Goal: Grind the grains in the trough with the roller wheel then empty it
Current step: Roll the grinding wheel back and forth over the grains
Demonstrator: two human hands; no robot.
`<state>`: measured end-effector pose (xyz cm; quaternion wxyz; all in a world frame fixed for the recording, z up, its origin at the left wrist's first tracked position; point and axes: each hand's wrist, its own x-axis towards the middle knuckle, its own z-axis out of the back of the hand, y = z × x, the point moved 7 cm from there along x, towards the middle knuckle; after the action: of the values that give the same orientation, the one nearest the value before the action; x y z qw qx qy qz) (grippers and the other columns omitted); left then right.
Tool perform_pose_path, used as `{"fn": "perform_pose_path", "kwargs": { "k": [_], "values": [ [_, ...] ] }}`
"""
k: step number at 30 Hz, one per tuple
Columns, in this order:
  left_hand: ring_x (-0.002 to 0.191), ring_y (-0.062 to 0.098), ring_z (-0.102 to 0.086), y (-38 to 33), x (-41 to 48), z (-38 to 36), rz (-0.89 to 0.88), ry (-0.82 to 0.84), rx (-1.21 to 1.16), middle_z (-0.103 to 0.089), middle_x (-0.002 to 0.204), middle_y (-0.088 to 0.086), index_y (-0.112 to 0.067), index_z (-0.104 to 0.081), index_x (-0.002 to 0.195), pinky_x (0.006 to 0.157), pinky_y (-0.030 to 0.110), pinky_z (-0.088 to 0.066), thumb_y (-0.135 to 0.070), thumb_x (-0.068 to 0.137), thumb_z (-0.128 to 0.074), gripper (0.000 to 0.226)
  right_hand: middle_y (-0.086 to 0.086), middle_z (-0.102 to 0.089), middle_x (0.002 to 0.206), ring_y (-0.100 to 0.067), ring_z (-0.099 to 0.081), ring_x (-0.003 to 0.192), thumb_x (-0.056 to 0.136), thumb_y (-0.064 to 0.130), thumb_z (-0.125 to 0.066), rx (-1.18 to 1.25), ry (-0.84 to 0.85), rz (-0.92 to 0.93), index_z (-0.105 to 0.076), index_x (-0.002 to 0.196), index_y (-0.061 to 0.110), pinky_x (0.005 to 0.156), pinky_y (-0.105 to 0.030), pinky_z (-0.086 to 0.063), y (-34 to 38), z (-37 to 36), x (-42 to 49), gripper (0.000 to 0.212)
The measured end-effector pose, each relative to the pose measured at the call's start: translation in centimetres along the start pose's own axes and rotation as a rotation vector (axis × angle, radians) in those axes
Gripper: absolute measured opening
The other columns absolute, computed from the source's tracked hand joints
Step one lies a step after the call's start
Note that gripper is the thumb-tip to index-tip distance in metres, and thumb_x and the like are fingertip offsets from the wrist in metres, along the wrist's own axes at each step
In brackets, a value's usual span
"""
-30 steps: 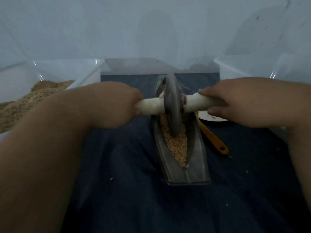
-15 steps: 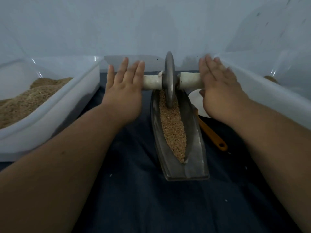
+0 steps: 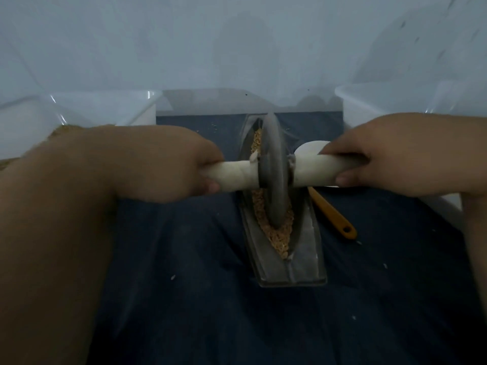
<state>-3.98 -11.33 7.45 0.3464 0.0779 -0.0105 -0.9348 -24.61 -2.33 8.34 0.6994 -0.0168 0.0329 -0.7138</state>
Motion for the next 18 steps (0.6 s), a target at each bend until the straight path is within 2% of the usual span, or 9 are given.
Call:
{"fn": "perform_pose_path", "kwargs": {
  "k": [3,4,6,7,9,10,12,15,18],
  "values": [
    [0.082,0.009,-0.055,0.5,1.1,-0.1,0.043,-0.063,-0.003,-0.06,0.09,-0.009,-0.029,-0.058,0.107,0.07,0.03,-0.039,-0.046,0.088,-0.052,0.026,0.013,-0.065,0.108,-0.006,-0.055,0.089,0.089,0.046,-0.055,0.103,-0.058,0.018,-0.055,0.126,0.045,0.072,-0.029,-0.042,-0.7,-0.8,1.3,0.037],
    [0.088,0.014,-0.057,0.8,1.9,-0.2,0.061,-0.129,-0.005,-0.063,0.097,-0.004,-0.026,-0.059,0.113,0.075,0.032,-0.042,-0.042,0.092,-0.053,0.027,0.008,-0.065,0.114,-0.009,-0.057,0.093,0.093,0.038,-0.055,0.129,-0.106,0.003,-0.052,0.131,0.043,0.072,-0.029,-0.04,-1.0,-1.3,2.1,0.039],
    [0.114,0.027,-0.054,1.2,3.6,-0.6,0.126,-0.311,0.005,-0.059,0.126,0.007,-0.022,-0.05,0.132,0.098,0.04,-0.041,-0.034,0.096,-0.052,0.039,-0.002,-0.055,0.135,-0.021,-0.054,0.112,0.097,0.019,-0.052,0.177,-0.233,-0.086,-0.035,0.147,0.039,0.082,-0.031,-0.038,-1.7,-2.4,3.6,0.057],
    [0.132,0.031,-0.04,1.5,4.2,-0.9,0.177,-0.405,0.026,-0.045,0.144,0.012,-0.02,-0.038,0.144,0.111,0.046,-0.03,-0.03,0.097,-0.049,0.05,-0.004,-0.046,0.145,-0.025,-0.047,0.124,0.095,0.008,-0.049,0.197,-0.301,-0.139,-0.025,0.152,0.036,0.093,-0.034,-0.038,-2.0,-3.0,4.2,0.068],
    [0.148,0.03,0.005,1.5,4.9,-1.6,0.244,-0.551,0.071,0.0,0.162,0.01,-0.016,-0.002,0.154,0.12,0.05,0.002,-0.022,0.097,-0.043,0.071,-0.004,-0.018,0.161,-0.025,-0.021,0.145,0.089,-0.002,-0.045,0.151,-0.412,-0.186,-0.009,0.155,0.031,0.116,-0.037,-0.015,-2.1,-3.8,5.1,0.082],
    [0.146,0.03,0.018,1.4,5.2,-1.9,0.242,-0.592,0.072,0.014,0.161,0.008,-0.015,0.011,0.153,0.118,0.051,0.01,-0.019,0.096,-0.042,0.078,-0.004,-0.007,0.163,-0.023,-0.008,0.149,0.088,-0.001,-0.045,0.119,-0.441,-0.185,-0.002,0.155,0.029,0.118,-0.037,-0.003,-2.2,-4.1,5.5,0.085],
    [0.144,0.03,0.025,1.7,5.6,-2.5,0.226,-0.604,0.048,0.023,0.159,0.006,-0.014,0.02,0.151,0.116,0.053,0.013,-0.021,0.095,-0.043,0.084,-0.002,0.006,0.164,-0.02,0.006,0.15,0.088,0.003,-0.048,0.096,-0.455,-0.187,0.008,0.154,0.03,0.116,-0.037,0.007,-2.5,-4.5,6.0,0.09],
    [0.148,0.028,0.01,2.1,5.5,-2.5,0.199,-0.559,0.056,0.005,0.162,0.007,-0.015,0.014,0.152,0.118,0.051,0.007,-0.031,0.097,-0.044,0.082,-0.005,-0.001,0.163,-0.023,-0.001,0.15,0.092,0.02,-0.053,0.064,-0.459,-0.162,0.007,0.154,0.026,0.117,-0.039,0.003,-2.3,-4.5,5.9,0.087],
    [0.133,0.036,-0.034,1.5,4.3,-1.0,0.131,-0.543,0.089,-0.038,0.146,0.014,-0.014,-0.021,0.152,0.113,0.05,-0.023,-0.032,0.095,-0.048,0.065,-0.013,-0.04,0.148,-0.033,-0.039,0.131,0.094,0.034,-0.057,0.047,-0.41,-0.129,-0.02,0.153,0.019,0.112,-0.044,-0.028,-1.5,-3.4,4.8,0.071]
  ]
}}
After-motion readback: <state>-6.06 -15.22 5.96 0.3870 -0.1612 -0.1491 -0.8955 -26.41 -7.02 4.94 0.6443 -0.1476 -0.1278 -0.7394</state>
